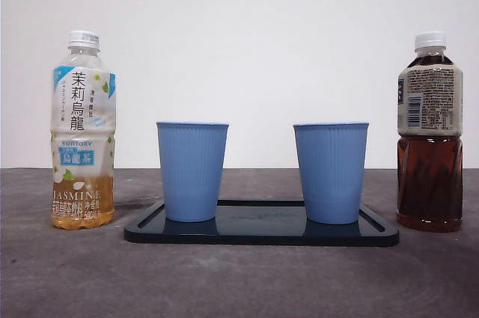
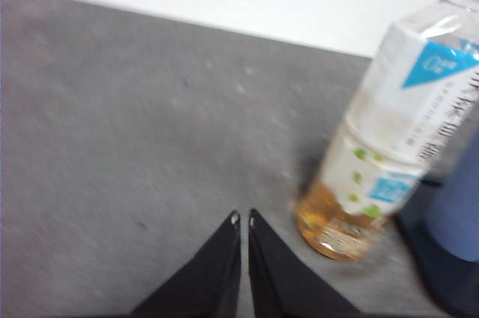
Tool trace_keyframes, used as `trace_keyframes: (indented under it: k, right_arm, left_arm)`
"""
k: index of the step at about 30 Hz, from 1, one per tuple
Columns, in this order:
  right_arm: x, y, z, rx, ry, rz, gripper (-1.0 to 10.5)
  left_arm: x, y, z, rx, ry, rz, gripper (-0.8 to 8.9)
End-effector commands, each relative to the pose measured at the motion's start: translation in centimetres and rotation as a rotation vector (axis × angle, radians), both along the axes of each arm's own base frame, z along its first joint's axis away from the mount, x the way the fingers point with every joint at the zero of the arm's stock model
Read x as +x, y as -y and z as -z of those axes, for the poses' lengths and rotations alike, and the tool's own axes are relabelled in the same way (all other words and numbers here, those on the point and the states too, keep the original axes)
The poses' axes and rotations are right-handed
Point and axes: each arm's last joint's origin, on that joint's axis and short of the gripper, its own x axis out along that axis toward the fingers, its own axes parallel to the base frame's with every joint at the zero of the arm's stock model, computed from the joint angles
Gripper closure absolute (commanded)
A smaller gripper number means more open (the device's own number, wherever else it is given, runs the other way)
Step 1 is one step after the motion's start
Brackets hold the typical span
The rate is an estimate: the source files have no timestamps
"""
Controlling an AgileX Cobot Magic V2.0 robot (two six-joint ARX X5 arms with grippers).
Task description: Pour the drink into the cup
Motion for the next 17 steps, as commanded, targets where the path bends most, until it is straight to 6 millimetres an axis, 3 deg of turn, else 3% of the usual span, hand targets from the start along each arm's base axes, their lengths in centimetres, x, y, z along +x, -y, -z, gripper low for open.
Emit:
trace_keyframes:
  k: [1, 9, 17]
  right_arm:
    - [-0.2, -0.1, -1.2, 0.153, 0.016, -0.005, 9.3]
    - [-2.2, -0.3, -8.2, 0.264, 0.134, -0.041, 9.3]
    - [-4.8, -0.6, -15.6, 0.236, 0.049, -0.182, 9.3]
  left_arm:
    - [-0.3, 0.1, -2.1, -0.151, 0.048, -0.002, 7.98]
    - [-1.9, 0.3, -9.7, -0.181, 0.105, 0.041, 7.98]
    - [-2.9, 0.8, -18.0, -0.194, 0.088, 0.197, 7.98]
